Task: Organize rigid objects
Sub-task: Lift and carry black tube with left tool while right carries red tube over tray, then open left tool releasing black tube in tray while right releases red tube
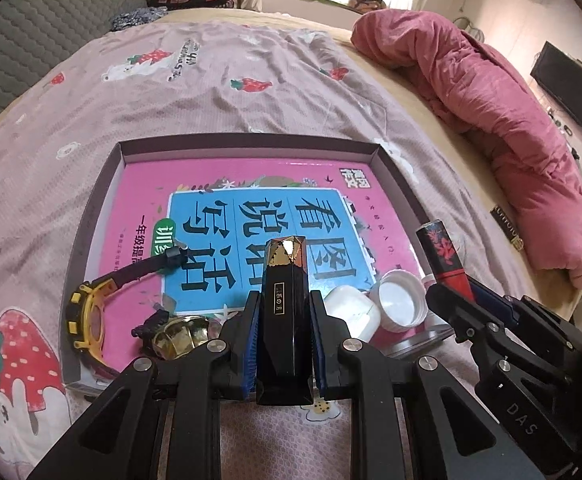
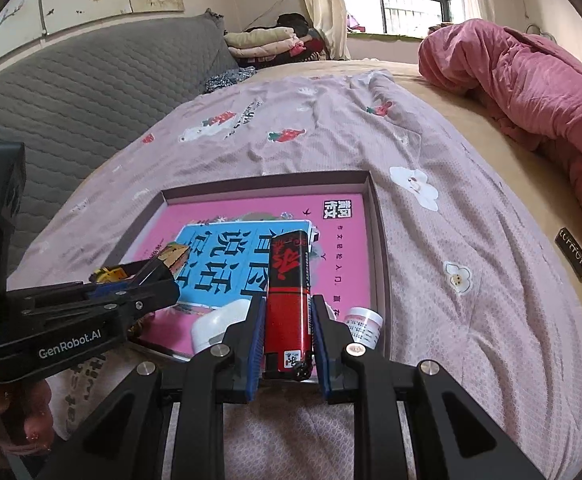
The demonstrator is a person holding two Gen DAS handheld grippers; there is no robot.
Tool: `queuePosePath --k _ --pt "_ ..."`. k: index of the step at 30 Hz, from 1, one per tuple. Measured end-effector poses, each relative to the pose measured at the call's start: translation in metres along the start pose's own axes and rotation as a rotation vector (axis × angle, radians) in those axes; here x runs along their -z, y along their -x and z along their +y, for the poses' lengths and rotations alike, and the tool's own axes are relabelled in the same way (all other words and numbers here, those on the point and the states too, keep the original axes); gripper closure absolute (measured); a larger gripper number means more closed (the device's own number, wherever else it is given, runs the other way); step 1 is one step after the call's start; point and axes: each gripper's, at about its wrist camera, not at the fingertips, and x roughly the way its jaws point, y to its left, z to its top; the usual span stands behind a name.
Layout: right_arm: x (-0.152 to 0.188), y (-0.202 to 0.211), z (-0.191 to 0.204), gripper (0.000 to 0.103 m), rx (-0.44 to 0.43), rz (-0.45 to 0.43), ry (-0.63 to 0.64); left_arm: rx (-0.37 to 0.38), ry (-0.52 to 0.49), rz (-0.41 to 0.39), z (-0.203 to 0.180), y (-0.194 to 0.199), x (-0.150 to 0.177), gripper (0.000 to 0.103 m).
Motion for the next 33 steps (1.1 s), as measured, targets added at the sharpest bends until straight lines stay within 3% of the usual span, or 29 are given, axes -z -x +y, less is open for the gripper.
queuePosePath --k 33 --pt "0.006 -0.027 -0.001 0.080 0.035 0.080 -0.011 -0.031 0.016 0.051 0.015 -0.018 0.015 0.081"
